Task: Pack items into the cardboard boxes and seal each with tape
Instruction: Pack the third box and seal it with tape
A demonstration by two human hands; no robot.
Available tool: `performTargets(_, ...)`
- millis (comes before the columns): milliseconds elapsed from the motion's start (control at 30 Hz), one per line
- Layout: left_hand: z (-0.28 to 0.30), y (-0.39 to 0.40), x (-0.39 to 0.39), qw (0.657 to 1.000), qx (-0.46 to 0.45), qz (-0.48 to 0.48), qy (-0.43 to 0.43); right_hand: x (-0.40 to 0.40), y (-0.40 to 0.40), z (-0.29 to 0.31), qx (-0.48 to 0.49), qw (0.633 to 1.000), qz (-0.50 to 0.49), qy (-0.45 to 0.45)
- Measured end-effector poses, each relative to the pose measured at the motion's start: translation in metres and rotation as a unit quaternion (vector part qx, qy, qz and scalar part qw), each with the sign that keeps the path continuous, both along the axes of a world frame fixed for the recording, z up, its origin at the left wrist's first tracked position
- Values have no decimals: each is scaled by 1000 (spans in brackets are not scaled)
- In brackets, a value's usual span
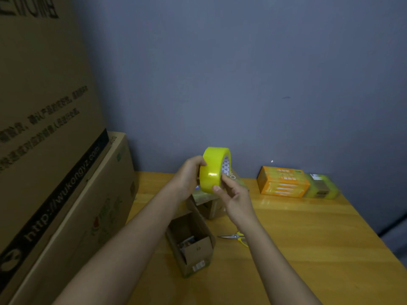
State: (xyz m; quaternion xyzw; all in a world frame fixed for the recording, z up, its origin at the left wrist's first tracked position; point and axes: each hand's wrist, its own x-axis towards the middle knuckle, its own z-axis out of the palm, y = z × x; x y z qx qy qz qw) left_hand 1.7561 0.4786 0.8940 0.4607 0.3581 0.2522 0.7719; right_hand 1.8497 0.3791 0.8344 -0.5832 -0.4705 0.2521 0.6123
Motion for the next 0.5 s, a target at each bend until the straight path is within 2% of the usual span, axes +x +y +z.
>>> performTargets(267,6,9,-4,997,-56,-38,-45,19,-10,-9,-28,974,30,-222)
performTargets(500,1,1,0,998,-29,-21,-47,6,-12,-7,-13,982,-9,-189)
